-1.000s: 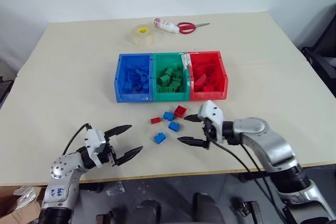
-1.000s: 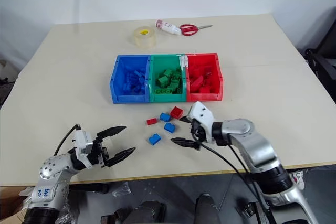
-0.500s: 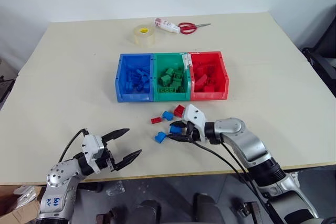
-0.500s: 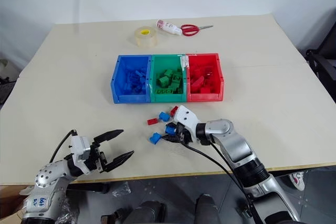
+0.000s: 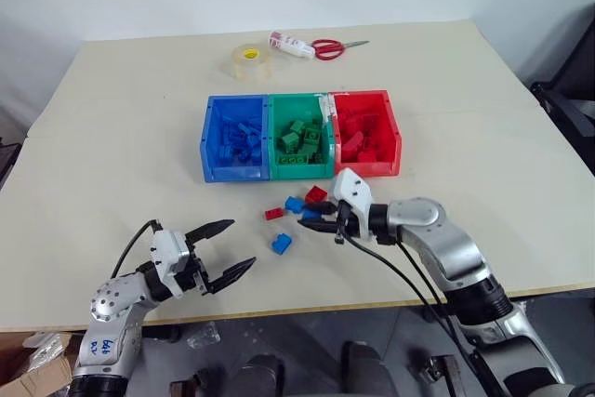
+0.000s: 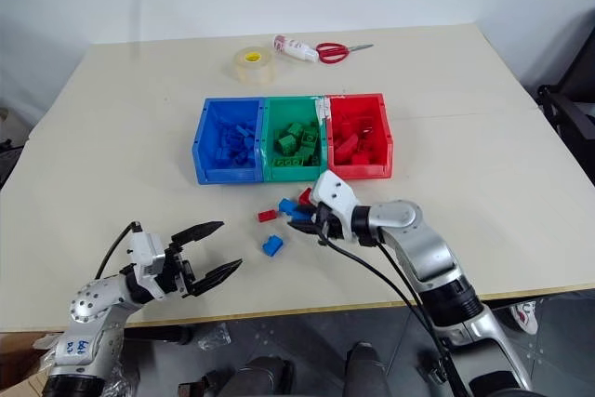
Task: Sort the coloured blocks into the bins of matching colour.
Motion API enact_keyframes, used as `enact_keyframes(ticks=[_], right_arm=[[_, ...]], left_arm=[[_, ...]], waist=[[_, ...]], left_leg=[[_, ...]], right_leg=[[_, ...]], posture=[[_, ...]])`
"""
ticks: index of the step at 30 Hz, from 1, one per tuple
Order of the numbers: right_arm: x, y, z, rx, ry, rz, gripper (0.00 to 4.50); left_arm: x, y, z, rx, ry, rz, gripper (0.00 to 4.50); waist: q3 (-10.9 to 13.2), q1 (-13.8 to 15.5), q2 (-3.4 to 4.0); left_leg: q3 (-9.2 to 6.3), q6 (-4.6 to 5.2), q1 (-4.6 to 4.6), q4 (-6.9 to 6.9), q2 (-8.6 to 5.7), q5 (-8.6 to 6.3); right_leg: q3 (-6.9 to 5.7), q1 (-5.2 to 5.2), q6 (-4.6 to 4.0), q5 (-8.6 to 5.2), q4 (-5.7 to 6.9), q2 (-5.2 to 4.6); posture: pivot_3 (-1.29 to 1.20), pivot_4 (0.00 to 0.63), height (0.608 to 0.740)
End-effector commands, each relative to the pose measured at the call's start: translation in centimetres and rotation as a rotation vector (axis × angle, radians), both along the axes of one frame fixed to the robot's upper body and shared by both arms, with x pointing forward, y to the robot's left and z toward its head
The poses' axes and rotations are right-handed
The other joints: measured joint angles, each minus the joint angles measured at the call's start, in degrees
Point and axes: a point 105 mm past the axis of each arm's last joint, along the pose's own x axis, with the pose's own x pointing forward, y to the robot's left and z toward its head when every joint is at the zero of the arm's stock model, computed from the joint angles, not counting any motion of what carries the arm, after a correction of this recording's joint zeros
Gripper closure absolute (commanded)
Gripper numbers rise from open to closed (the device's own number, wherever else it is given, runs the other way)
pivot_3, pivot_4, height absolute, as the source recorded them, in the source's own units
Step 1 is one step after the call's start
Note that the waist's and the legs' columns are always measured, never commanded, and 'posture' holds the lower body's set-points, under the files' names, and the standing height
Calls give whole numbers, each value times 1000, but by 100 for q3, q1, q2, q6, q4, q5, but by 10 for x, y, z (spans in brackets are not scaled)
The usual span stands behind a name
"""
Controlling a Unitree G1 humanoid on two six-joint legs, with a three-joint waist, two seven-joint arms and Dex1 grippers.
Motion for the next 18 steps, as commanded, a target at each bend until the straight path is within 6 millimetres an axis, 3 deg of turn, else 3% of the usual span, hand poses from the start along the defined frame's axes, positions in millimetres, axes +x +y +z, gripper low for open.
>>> enact_keyframes(ticks=[1,18], right_arm=[[5,6,14,51,-40,7,3565],[37,54,41,162,-129,35,3565]], left_arm=[[2,0,2,4,-21,-2,0],[1,-1,3,-5,-33,16,0]], waist=[[0,6,0],[0,-135,1]], left_leg=[[-2,0,2,0,0,0],[-3,0,12,-6,0,-1]], right_leg=[[-1,1,0,0,0,0],[-1,-2,-7,4,17,1]], posture=[[0,150,740],[0,150,740]])
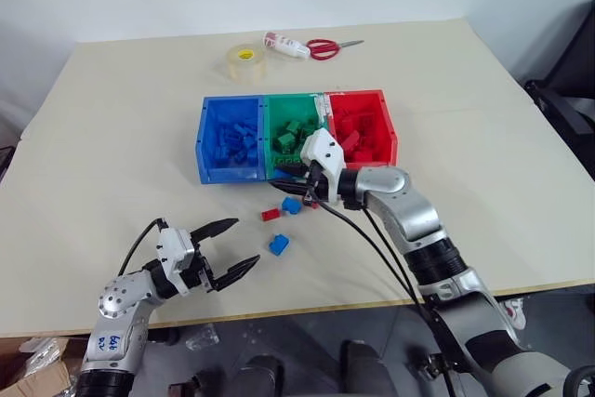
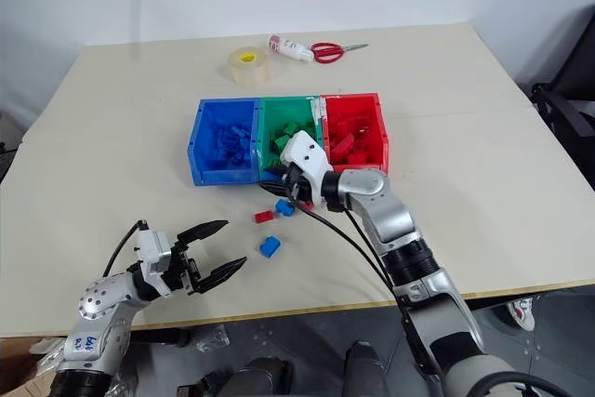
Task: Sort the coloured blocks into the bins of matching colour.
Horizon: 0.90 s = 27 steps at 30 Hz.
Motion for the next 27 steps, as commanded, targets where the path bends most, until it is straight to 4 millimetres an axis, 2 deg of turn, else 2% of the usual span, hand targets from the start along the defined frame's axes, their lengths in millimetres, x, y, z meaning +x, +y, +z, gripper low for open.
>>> enact_keyframes(ticks=[1,13,18,20,24,27], right_arm=[[4,11,18,53,-58,13,3565],[22,59,40,123,-134,3,3565],[36,68,62,230,-208,-109,1904],[35,68,63,254,-199,-103,1261],[21,65,53,247,-193,1,1261],[8,51,41,216,-178,92,1261]], left_arm=[[-3,-1,6,3,-41,4,0],[-2,-1,6,-2,-45,18,0],[-2,-1,7,-4,-47,24,0],[-2,-1,7,-3,-48,27,0],[-1,0,7,-3,-49,30,0],[0,0,7,-4,-49,30,0]], waist=[[0,-6,0],[1,-121,3],[2,-174,6],[2,-177,6],[1,-179,7],[1,-166,7]], left_leg=[[0,0,0,0,0,0],[-3,-1,8,-4,0,0],[-5,-1,17,-14,0,0],[-5,-1,20,-16,1,-1],[-5,-1,21,-15,1,-1],[-6,0,23,-14,2,-2]], right_leg=[[0,-1,0,0,1,0],[0,-1,-8,3,15,2],[0,-1,-14,3,19,5],[0,-1,-15,4,20,6],[1,1,-17,5,21,6],[1,4,-17,5,19,6]], posture=[[0,150,740],[0,150,740],[0,150,740],[0,150,740],[0,150,740],[0,150,740]])
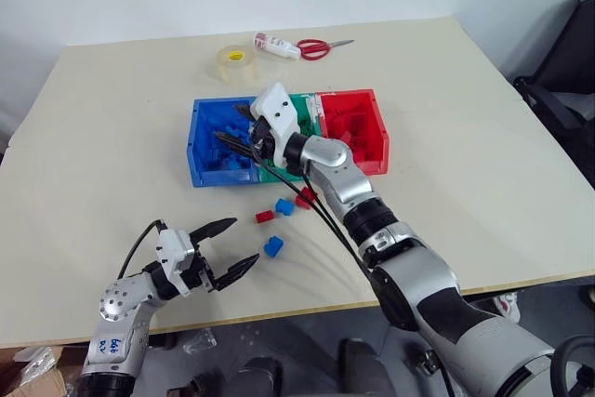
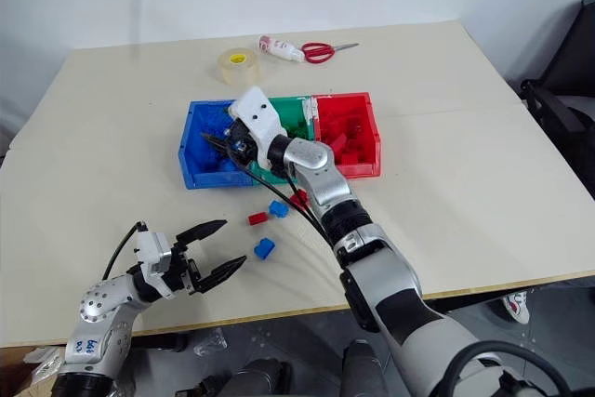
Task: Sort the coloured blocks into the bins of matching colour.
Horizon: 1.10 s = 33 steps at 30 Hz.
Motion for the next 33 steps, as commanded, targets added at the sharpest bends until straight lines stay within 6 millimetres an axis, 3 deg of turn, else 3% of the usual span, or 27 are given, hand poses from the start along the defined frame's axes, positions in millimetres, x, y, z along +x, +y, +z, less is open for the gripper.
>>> enact_keyframes(ticks=[1,7,11,14,20,26,33], right_arm=[[-19,-14,3,-22,-41,122,1261],[-54,-70,-30,-198,36,249,1261],[-71,-106,-40,-261,77,264,1261],[-84,-136,-46,-310,100,275,1261],[-90,-177,-51,-365,154,227,1261],[-85,-190,-55,-382,176,172,1261],[-56,-175,-72,-362,248,15,1261]], left_arm=[[0,0,8,7,-46,-2,0],[0,-1,7,10,-41,-15,0],[-3,1,6,24,-33,-26,0],[-13,9,3,59,-15,-32,0],[-37,37,1,129,34,4,0],[-46,45,3,150,43,24,0],[-43,33,4,121,24,20,0]], waist=[[0,18,0],[0,51,0],[0,60,-1],[0,82,-1],[0,208,-1],[1,341,-1],[0,348,-2]], left_leg=[[1,1,-1,2,-1,-1],[2,5,-2,7,-2,-3],[10,5,-2,5,0,-6],[14,4,-1,4,3,-9],[34,7,-1,7,9,-13],[51,9,0,14,13,-16],[67,5,4,15,24,-19]], right_leg=[[1,0,0,0,0,0],[3,6,-1,1,-5,-2],[3,4,-1,1,-12,-2],[2,5,-1,1,-17,-2],[2,6,-1,1,-47,-1],[0,9,0,1,-57,-3],[-4,8,1,2,-57,0]], posture=[[0,150,740],[0,150,740],[0,150,740],[0,150,740],[0,150,740],[0,150,740],[0,150,740]])
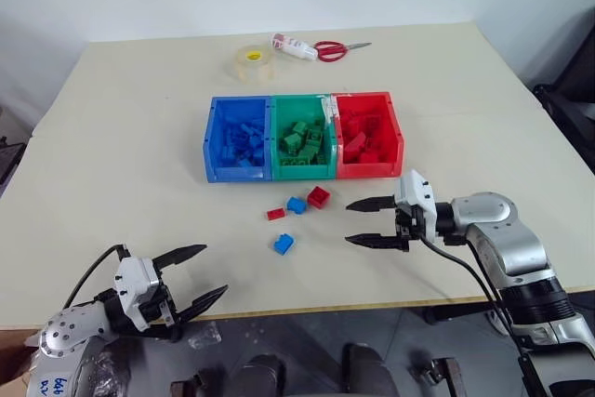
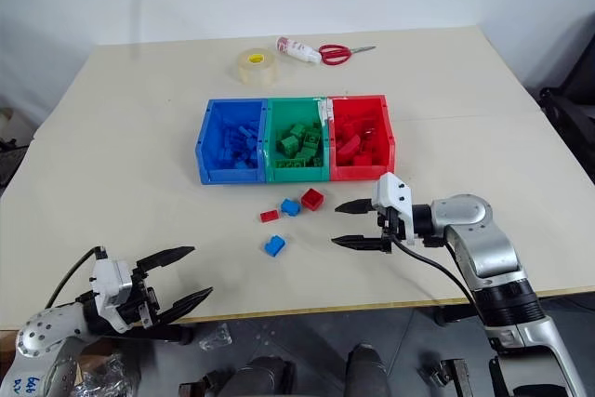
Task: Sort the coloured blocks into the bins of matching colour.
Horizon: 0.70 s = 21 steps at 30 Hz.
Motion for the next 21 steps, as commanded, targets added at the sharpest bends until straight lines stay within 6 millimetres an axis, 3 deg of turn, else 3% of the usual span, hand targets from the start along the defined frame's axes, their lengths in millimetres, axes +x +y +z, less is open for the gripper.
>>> enact_keyframes(ticks=[1,8,14,17,21], right_arm=[[13,12,-3,16,-9,-63,1261],[56,41,-11,78,-61,-239,1261],[64,51,-13,90,-68,-258,1261],[61,53,-13,98,-67,-247,1814],[56,52,-12,103,-66,-234,3050]], left_arm=[[2,-8,10,-23,-51,-14,0],[11,-24,8,-64,-67,-21,0],[12,-25,8,-69,-71,-19,0],[13,-26,8,-71,-74,-18,0],[14,-27,8,-74,-75,-19,0]], waist=[[0,-12,0],[0,-45,1],[0,-51,1],[0,-61,1],[0,-82,1]], left_leg=[[1,-3,1,-1,5,-1],[14,-8,8,-3,18,-5],[13,-8,10,-3,18,-5],[14,-8,10,-3,19,-5],[13,-8,10,-3,19,-5]], right_leg=[[-1,0,0,0,0,4],[-2,-1,-1,0,17,16],[-2,-1,-2,1,18,18],[-2,-1,-2,1,19,19],[-2,-1,-2,1,20,19]], posture=[[0,150,740],[0,150,740],[0,150,740],[0,150,740],[0,150,740]])
